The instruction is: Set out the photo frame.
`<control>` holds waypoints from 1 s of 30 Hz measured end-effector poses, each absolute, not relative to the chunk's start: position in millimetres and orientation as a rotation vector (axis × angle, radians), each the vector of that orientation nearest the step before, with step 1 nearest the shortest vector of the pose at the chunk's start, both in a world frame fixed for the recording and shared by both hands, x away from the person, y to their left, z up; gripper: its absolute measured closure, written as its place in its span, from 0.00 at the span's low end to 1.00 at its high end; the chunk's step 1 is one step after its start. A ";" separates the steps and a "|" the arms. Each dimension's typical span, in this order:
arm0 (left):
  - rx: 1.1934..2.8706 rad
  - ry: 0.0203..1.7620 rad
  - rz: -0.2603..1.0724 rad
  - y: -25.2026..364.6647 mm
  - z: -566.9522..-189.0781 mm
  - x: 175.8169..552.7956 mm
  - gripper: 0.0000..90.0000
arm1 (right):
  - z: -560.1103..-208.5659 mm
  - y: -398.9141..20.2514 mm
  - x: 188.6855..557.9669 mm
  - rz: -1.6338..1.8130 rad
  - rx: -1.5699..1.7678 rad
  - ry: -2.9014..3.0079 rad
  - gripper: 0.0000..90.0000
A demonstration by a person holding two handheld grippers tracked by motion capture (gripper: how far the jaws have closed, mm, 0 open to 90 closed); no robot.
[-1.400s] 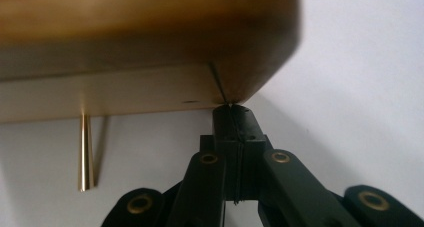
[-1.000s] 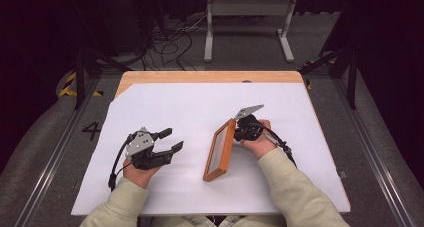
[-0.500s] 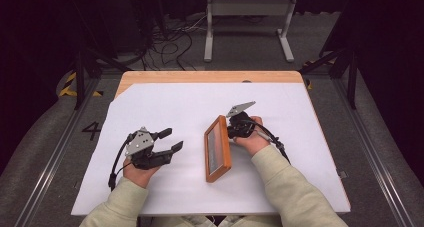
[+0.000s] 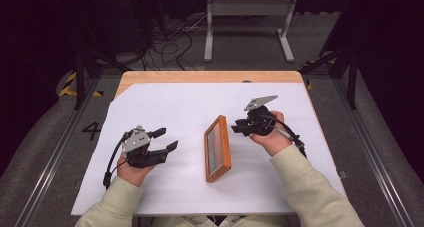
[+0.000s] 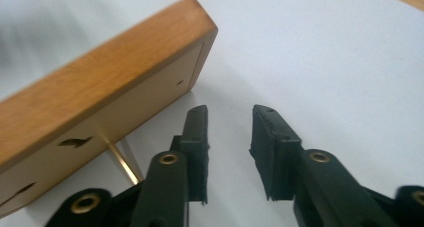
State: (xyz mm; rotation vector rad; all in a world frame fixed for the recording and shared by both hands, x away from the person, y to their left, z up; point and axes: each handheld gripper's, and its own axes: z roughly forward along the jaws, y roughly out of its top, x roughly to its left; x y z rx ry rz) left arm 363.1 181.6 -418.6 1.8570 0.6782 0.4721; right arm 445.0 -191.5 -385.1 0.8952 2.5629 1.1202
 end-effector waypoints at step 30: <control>1.885 0.650 0.457 177.7 -420.3 362.3 0.39 | -329.8 -158.9 406.1 1.086 0.965 2.651 0.19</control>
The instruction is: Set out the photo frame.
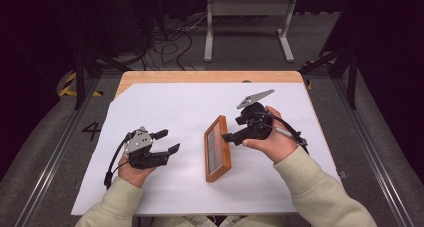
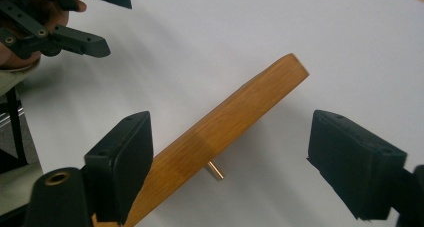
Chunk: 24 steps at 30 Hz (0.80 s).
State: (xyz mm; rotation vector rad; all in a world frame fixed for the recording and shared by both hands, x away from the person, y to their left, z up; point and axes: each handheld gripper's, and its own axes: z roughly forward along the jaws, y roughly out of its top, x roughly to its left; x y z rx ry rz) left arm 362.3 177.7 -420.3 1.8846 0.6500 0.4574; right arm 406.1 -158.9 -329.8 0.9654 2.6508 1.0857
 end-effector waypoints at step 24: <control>1.892 0.639 0.462 176.4 -420.6 361.5 0.39 | -376.6 -124.9 413.7 0.983 1.071 2.821 0.15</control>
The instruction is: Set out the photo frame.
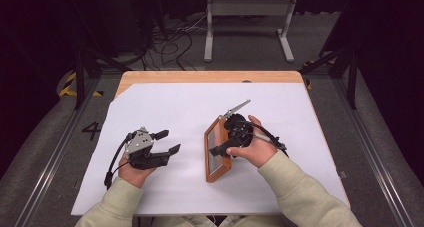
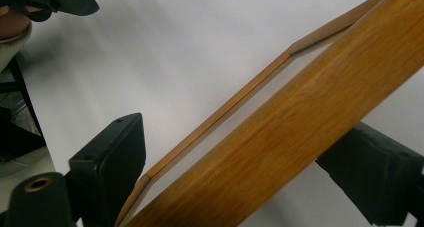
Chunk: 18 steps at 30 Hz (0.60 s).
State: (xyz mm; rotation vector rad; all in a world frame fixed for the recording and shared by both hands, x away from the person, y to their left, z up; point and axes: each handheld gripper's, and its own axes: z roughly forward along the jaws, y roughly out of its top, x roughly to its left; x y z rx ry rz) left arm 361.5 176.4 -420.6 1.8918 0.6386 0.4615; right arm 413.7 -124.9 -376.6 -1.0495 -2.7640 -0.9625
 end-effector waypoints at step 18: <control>1.894 0.638 0.467 175.8 -420.6 361.1 0.39 | -384.0 -116.7 410.5 -0.826 -1.174 -2.677 0.42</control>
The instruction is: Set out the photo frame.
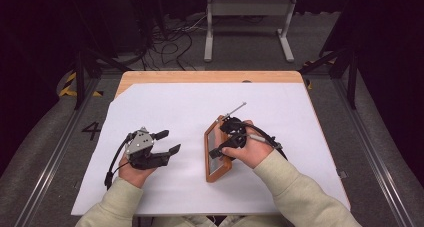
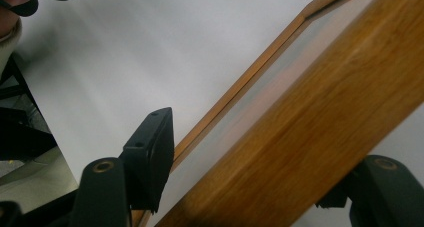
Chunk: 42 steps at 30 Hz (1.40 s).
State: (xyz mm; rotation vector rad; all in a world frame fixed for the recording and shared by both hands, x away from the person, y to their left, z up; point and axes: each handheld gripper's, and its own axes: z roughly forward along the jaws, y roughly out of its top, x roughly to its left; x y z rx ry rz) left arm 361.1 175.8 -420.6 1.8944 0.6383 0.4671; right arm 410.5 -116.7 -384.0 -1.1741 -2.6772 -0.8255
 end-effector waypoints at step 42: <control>1.894 0.648 0.487 179.3 -420.6 357.0 0.39 | -319.9 -134.1 427.1 -0.721 -0.806 -2.885 0.81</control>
